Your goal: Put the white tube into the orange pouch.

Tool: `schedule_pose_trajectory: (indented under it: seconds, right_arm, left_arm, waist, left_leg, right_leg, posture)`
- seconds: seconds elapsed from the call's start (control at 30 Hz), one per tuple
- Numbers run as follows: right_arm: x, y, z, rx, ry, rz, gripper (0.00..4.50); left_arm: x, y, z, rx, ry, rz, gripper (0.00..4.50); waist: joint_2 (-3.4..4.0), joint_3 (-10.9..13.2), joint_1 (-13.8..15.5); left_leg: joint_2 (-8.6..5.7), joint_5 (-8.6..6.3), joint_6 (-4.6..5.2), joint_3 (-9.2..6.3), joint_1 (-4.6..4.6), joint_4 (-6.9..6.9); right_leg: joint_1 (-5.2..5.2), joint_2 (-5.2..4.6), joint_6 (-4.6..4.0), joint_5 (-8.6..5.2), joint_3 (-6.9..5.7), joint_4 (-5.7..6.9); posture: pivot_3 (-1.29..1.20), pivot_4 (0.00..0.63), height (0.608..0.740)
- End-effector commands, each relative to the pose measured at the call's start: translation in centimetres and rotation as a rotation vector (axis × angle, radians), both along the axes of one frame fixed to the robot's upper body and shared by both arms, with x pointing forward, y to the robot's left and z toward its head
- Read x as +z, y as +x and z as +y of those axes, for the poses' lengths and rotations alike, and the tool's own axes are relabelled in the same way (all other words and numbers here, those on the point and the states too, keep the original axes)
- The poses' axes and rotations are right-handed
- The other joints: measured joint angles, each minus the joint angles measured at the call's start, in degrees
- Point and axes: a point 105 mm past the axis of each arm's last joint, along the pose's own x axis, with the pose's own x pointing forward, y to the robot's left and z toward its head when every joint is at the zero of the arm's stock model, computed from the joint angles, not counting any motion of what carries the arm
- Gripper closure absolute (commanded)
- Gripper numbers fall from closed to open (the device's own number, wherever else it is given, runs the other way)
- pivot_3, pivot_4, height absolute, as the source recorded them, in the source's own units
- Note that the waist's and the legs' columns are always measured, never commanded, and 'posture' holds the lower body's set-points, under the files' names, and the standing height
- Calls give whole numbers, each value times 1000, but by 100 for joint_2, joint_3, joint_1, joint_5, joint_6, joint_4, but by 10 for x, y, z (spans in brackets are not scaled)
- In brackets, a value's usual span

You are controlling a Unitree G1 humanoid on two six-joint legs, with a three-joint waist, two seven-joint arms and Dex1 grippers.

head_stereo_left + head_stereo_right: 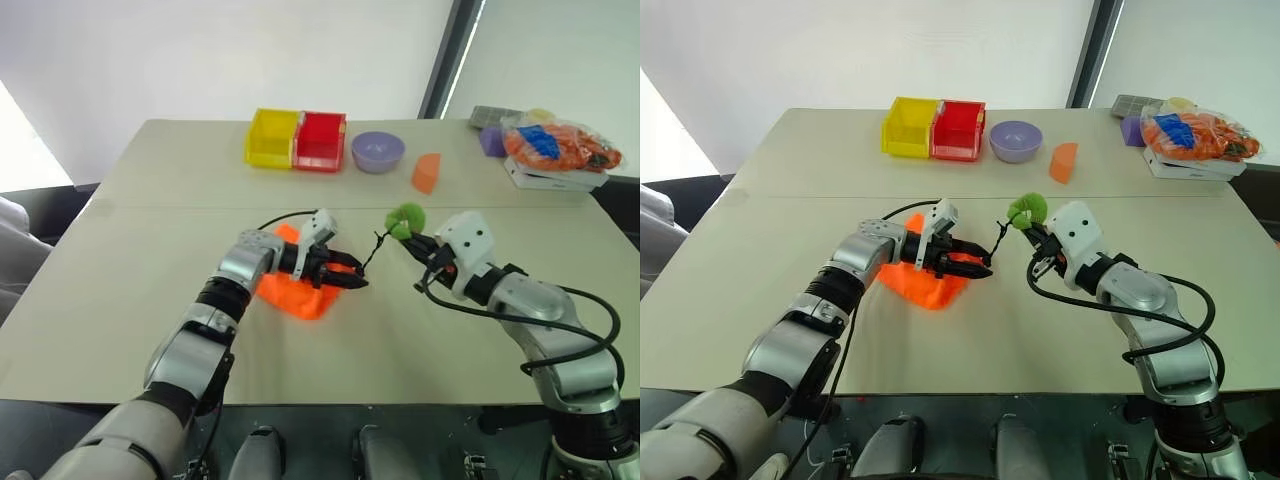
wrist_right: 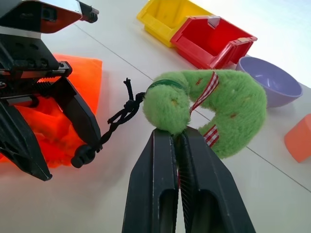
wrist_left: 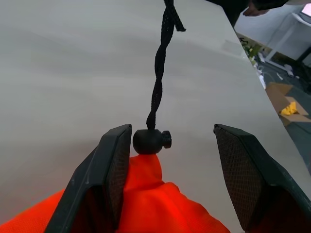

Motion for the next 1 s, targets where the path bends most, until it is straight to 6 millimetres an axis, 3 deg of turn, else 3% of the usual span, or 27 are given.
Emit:
schedule_pose_trajectory:
  seconds: [0.03,0.07,0.17,0.27,0.7,1.0]
  right_arm:
    - [14,-3,3,12,-5,-65,4500]
    - [14,-3,3,12,-5,-65,4500]
    - [14,-3,3,12,-6,-66,4500]
    - [14,-3,3,14,-5,-67,4500]
    - [15,-3,2,14,-7,-73,4500]
    - [17,14,-25,-140,-55,-107,4500]
  left_arm:
    - [12,2,-4,-14,-21,-33,1624]
    - [11,2,-4,-14,-18,-34,1624]
    - [8,2,-2,-10,2,-39,2484]
    - [6,3,-1,-3,17,-47,4000]
    - [-2,6,3,23,53,-70,4000]
    - [-16,4,24,-10,173,-135,4000]
  waist:
    - [0,0,1]
    - [0,0,0]
    - [0,0,-1]
    - [0,0,-1]
    - [0,0,-2]
    - [1,-1,0]
  left_leg:
    - [0,0,0,0,0,0]
    - [0,0,0,0,0,0]
    - [0,0,0,0,0,0]
    - [0,0,0,-1,0,0]
    - [0,0,0,-1,0,0]
    - [0,0,0,-1,3,0]
  right_leg:
    - [0,0,0,0,0,0]
    - [0,0,0,0,0,0]
    - [0,0,-1,0,0,0]
    - [-1,0,-1,0,0,1]
    - [0,1,0,1,0,2]
    - [1,1,-2,1,0,5]
  posture:
    - [0,150,740]
    - [0,150,740]
    - [0,150,740]
    - [0,150,740]
    - [0,150,740]
    - [0,150,740]
